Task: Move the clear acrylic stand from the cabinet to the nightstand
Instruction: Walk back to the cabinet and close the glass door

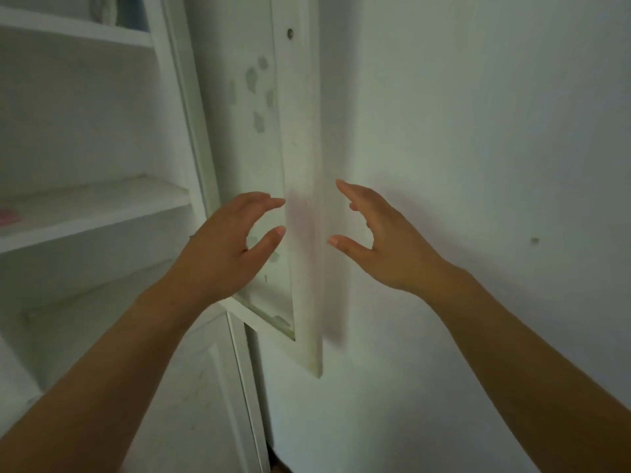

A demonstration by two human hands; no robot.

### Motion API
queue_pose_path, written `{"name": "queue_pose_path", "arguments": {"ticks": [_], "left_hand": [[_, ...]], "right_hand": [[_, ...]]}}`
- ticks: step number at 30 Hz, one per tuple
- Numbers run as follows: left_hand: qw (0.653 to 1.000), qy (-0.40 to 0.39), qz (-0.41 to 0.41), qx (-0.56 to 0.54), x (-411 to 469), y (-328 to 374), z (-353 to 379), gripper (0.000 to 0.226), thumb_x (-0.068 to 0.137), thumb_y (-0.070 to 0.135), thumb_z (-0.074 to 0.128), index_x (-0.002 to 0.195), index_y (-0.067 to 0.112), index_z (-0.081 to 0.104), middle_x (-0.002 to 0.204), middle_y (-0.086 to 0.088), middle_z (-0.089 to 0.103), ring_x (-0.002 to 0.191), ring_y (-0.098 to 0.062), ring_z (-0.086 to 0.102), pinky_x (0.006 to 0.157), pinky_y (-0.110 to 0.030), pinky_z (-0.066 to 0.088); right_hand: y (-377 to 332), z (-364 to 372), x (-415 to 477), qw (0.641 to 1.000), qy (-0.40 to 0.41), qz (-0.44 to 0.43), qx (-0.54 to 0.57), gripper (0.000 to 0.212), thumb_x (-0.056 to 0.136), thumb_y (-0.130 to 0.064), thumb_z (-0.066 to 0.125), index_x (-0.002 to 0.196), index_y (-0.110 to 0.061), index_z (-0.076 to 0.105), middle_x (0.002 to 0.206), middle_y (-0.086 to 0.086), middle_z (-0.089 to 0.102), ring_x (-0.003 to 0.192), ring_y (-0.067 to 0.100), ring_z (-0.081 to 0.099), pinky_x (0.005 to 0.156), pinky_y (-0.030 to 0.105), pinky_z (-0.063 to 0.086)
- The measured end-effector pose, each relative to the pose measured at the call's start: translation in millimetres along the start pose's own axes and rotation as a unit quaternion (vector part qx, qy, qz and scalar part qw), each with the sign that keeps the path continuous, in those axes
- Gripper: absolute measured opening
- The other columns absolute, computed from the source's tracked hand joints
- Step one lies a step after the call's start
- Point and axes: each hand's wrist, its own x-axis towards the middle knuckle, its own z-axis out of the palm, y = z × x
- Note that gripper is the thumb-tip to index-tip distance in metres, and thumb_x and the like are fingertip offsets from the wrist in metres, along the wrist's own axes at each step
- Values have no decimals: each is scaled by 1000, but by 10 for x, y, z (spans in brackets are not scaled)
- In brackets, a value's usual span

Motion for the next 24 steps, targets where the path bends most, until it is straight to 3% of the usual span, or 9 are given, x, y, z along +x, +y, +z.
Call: {"name": "queue_pose_path", "arguments": {"ticks": [6, 13, 18, 24], "left_hand": [[999, 45, -6, 11, 492, -155, -40, 54, 89, 46, 40, 140, 31, 31, 151, 5, 27, 138, -14, 23, 110, -32, 19], [999, 50, -21, -1, 732, -146, -44, 65, 84, 57, 32, 143, 37, 14, 154, 9, 15, 141, -11, 14, 113, -35, 14], [999, 37, -23, 1, 723, -209, -9, 66, 84, 64, 30, 143, 40, 12, 154, 11, 14, 141, -10, 15, 114, -41, 19], [997, 66, -21, -14, 681, -182, -165, 73, 76, 70, 26, 143, 42, 14, 153, 13, 18, 140, -6, 16, 115, -41, 20]], "right_hand": [[142, 68, 535, 997, 42, -3, 62, 74, 87, -43, 56, 145, -32, 11, 151, -7, 27, 131, 10, 36, 106, 31, 35], [234, 74, 856, 993, 41, -37, 106, 72, 87, -41, 56, 144, -39, 12, 148, -12, 29, 122, 1, 39, 97, 16, 36], [251, 92, 906, 990, 31, -48, 127, 68, 87, -43, 54, 131, -58, 5, 135, -26, 29, 114, -11, 35, 82, 0, 36], [180, 156, 884, 991, 41, -70, 102, 67, 87, -48, 49, 129, -59, -3, 144, -16, 32, 123, -4, 36, 98, 15, 36]]}}
